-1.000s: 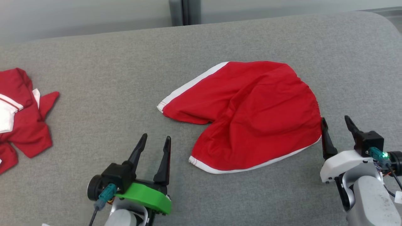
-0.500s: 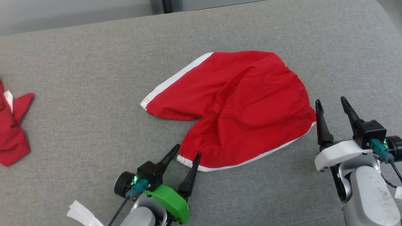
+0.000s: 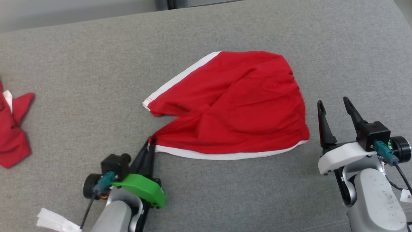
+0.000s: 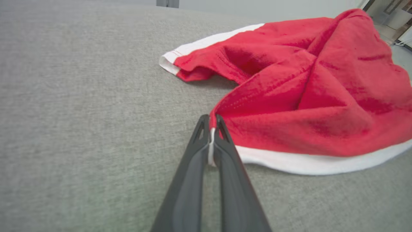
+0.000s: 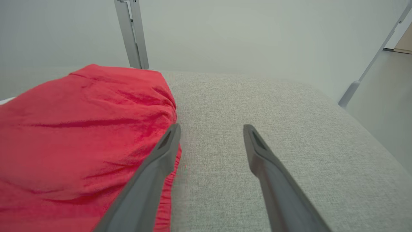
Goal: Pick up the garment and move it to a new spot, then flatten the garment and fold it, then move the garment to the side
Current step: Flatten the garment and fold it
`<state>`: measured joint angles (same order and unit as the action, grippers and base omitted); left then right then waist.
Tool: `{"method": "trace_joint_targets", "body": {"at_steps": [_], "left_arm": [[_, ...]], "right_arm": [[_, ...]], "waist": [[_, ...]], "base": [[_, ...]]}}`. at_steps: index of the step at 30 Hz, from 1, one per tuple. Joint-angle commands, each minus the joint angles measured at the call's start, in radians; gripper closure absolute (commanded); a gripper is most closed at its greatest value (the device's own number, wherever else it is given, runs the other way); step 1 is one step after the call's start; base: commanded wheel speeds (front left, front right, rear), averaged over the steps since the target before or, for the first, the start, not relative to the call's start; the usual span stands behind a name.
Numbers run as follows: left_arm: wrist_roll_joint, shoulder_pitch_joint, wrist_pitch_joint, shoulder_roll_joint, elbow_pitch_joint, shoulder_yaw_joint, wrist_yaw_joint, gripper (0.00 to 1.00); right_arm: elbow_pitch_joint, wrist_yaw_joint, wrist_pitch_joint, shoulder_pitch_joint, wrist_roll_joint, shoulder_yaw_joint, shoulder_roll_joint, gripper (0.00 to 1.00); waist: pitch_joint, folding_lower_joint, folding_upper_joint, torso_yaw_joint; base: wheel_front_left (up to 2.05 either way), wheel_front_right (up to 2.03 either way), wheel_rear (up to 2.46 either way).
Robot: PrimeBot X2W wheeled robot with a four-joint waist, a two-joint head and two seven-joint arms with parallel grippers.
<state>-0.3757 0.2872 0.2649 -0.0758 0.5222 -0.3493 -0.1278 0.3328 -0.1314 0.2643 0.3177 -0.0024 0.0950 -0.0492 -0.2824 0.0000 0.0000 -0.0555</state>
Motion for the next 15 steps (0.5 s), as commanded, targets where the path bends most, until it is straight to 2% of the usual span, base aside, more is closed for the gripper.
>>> {"method": "trace_joint_targets", "body": {"at_steps": [1,8,9,10,11,15], "left_arm": [[0.012,-0.002,-0.001,0.004,0.003,0.044,0.009,1.0],[0.057,-0.029,-0.001,0.017,0.064,0.207,0.054,1.0],[0.063,-0.031,-0.001,0.019,0.067,0.228,0.06,0.75],[0.069,-0.035,-0.001,0.02,0.07,0.243,0.063,0.2],[0.075,-0.044,-0.001,0.022,0.066,0.258,0.066,0.0],[0.133,-0.097,-0.001,0.024,-0.02,0.289,0.043,0.0]], "right_arm": [[0.005,0.001,0.0,0.004,0.002,-0.007,-0.004,0.0],[0.027,0.001,0.0,-0.022,0.032,-0.075,-0.003,0.0],[0.029,0.001,0.0,-0.027,0.039,-0.085,-0.003,0.0],[0.027,0.001,0.0,-0.031,0.045,-0.092,-0.003,0.0],[0.025,0.001,0.0,-0.038,0.053,-0.095,-0.004,0.0],[0.007,0.001,0.0,-0.072,0.076,-0.096,-0.003,0.0]], "waist": [[0.013,0.0,0.0,0.013],[0.069,0.0,0.0,0.036],[0.079,0.0,0.0,0.038],[0.086,0.0,0.0,0.04],[0.097,0.0,0.0,0.043],[0.137,0.0,0.0,0.054]], "base": [[0.0,0.0,0.0],[0.0,0.0,0.0],[0.0,0.0,0.0],[0.0,0.0,0.0],[0.0,0.0,0.0],[0.0,0.0,0.0]]}}
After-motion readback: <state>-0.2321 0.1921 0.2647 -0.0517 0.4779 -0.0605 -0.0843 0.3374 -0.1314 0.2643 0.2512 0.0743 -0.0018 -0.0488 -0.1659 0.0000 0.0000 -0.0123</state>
